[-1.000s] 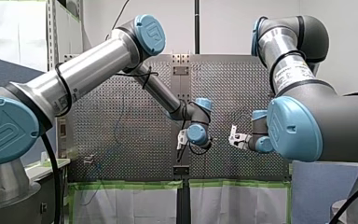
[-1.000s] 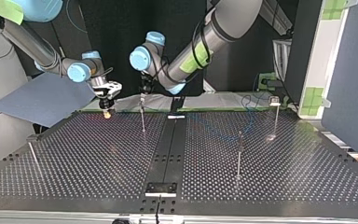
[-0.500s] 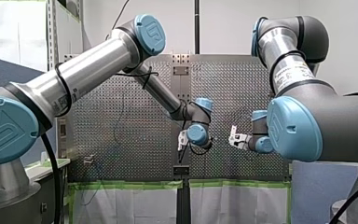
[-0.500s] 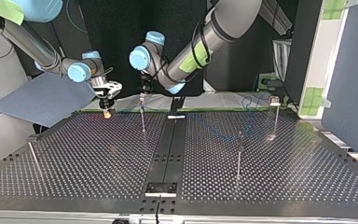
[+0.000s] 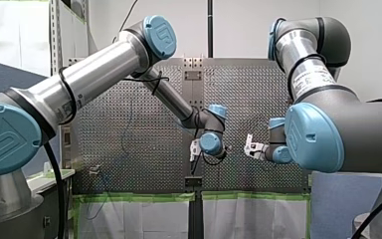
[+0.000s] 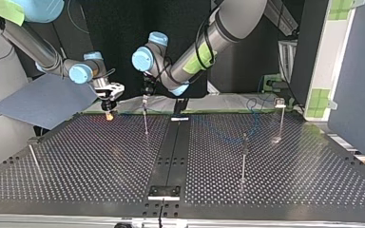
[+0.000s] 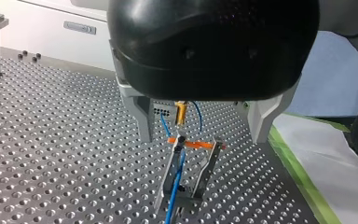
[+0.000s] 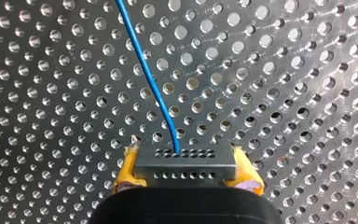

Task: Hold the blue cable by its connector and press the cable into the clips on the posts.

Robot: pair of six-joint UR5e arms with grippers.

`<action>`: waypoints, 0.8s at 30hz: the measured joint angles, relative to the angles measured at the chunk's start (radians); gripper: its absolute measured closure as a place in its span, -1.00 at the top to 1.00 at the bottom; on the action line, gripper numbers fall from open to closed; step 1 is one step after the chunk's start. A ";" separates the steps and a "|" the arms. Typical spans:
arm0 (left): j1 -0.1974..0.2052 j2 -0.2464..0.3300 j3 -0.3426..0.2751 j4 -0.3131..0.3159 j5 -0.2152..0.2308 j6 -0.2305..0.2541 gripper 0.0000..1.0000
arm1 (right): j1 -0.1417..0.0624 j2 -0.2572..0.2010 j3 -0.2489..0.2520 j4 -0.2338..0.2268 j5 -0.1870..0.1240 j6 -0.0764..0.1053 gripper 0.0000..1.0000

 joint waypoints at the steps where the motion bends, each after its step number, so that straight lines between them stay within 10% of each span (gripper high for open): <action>1: 0.000 0.000 0.000 0.000 0.000 0.000 1.00 | 0.000 0.000 0.000 0.000 0.000 0.000 -1.00; 24: -0.007 0.017 -0.031 0.011 -0.017 0.001 1.00 | 0.000 0.001 0.000 0.003 0.000 0.000 -1.00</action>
